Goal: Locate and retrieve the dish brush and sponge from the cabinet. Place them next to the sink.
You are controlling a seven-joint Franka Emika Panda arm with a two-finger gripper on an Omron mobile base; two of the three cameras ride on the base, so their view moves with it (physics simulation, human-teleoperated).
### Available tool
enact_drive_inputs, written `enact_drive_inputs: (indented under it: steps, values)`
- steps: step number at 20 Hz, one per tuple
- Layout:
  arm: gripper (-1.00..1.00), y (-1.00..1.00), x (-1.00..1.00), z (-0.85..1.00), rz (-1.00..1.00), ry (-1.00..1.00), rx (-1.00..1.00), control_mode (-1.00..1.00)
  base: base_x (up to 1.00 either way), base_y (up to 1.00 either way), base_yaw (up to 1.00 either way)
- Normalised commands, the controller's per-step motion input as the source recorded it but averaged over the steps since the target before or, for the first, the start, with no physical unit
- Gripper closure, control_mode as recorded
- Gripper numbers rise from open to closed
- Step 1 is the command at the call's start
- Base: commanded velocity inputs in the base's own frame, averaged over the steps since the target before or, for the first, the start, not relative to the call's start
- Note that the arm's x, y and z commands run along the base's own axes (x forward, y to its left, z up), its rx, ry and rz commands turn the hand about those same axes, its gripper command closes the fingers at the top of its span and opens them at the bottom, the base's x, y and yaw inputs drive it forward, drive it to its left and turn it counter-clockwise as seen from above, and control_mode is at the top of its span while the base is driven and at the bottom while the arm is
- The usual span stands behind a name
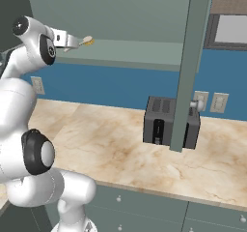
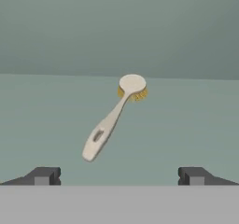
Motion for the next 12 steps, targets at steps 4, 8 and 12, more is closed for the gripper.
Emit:
enact_drive_inputs:
  steps: [4, 8, 12]
  values:
    - [-1.0, 0.08, 0.29, -0.1, 0.0, 0.02, 0.0, -1.0, 0.0, 0.0, 0.0]
    - [-1.0, 0.02, 0.29, -0.13, -0.02, 0.03, 0.0, -1.0, 0.0, 0.0, 0.0]
    - [-1.0, 0.06, 0.42, -0.06, 0.0, 0.0, -0.01, -1.0, 0.0, 0.0, 0.0]
